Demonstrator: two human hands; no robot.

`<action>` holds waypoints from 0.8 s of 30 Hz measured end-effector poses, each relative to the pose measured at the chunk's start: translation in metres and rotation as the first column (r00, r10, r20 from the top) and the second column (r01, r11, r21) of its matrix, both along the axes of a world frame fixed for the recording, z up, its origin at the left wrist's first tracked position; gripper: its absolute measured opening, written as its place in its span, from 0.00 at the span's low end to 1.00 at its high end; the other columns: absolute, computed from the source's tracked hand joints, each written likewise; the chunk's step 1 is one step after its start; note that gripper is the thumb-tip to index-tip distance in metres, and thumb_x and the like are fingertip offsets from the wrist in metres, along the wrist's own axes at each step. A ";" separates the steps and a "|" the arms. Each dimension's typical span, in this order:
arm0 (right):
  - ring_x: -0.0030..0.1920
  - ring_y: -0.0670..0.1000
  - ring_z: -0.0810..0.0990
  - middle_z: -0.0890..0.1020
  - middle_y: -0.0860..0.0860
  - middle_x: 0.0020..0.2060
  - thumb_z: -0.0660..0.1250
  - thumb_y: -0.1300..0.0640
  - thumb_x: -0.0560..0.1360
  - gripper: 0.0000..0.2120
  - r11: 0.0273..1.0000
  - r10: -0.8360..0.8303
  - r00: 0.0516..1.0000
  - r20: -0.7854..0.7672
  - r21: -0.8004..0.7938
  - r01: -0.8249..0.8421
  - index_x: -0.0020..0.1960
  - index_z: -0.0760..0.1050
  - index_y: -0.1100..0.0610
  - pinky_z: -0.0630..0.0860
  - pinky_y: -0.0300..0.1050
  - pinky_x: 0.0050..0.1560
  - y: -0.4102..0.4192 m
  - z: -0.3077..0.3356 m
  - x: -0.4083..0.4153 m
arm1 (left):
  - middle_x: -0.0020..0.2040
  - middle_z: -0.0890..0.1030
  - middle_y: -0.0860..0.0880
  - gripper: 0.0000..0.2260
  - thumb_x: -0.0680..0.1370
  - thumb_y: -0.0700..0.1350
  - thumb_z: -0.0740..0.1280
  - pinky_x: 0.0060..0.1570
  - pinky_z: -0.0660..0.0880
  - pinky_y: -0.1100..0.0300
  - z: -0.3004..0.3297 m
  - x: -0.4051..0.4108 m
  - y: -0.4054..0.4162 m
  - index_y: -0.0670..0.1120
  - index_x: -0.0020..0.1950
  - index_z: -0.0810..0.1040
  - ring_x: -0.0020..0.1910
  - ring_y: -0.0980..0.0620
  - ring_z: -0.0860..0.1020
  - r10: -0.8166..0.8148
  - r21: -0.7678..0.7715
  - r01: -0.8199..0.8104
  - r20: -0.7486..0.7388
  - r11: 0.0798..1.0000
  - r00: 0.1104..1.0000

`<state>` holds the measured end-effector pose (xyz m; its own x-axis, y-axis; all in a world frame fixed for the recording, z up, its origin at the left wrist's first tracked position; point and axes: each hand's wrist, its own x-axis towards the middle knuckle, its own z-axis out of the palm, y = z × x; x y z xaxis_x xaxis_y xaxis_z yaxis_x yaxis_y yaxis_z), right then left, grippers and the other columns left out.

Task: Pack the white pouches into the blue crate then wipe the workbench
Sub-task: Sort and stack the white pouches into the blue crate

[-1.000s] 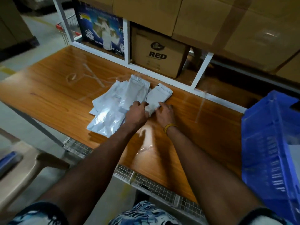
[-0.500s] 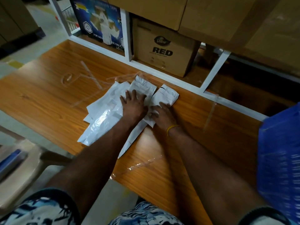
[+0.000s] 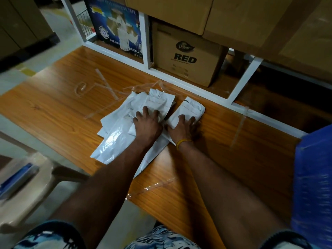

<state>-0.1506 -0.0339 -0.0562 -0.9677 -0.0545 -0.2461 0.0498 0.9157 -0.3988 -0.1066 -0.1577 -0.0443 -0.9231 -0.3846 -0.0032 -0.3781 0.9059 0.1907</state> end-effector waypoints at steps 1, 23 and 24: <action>0.75 0.70 0.45 0.51 0.62 0.75 0.68 0.34 0.70 0.37 1.000 0.000 1.000 -0.005 -0.002 0.000 0.73 0.60 0.48 0.53 0.73 0.70 0.001 -0.001 -0.002 | 0.67 0.66 0.39 0.23 0.74 0.54 0.66 0.61 0.67 0.40 0.000 0.001 -0.001 0.51 0.68 0.70 0.64 0.32 0.67 0.021 0.019 -0.021 0.002 1.000 1.000; 0.70 0.65 0.61 0.60 0.58 0.72 0.73 0.40 0.69 0.28 0.990 -0.128 0.984 -0.126 -0.074 0.119 0.65 0.69 0.45 0.61 0.65 0.68 0.011 -0.008 0.005 | 0.66 0.65 0.40 0.23 0.72 0.51 0.68 0.56 0.70 0.43 -0.005 0.007 -0.003 0.52 0.67 0.70 0.60 0.35 0.68 -0.066 -0.051 0.065 -0.009 0.997 0.998; 0.68 0.64 0.64 0.63 0.58 0.70 0.73 0.41 0.68 0.27 0.989 -0.132 0.980 -0.148 -0.083 0.121 0.63 0.70 0.45 0.64 0.63 0.65 0.014 -0.006 0.007 | 0.66 0.66 0.40 0.21 0.73 0.49 0.67 0.55 0.71 0.43 -0.003 0.008 -0.002 0.51 0.66 0.71 0.59 0.35 0.69 -0.072 -0.045 0.071 -0.012 0.996 0.997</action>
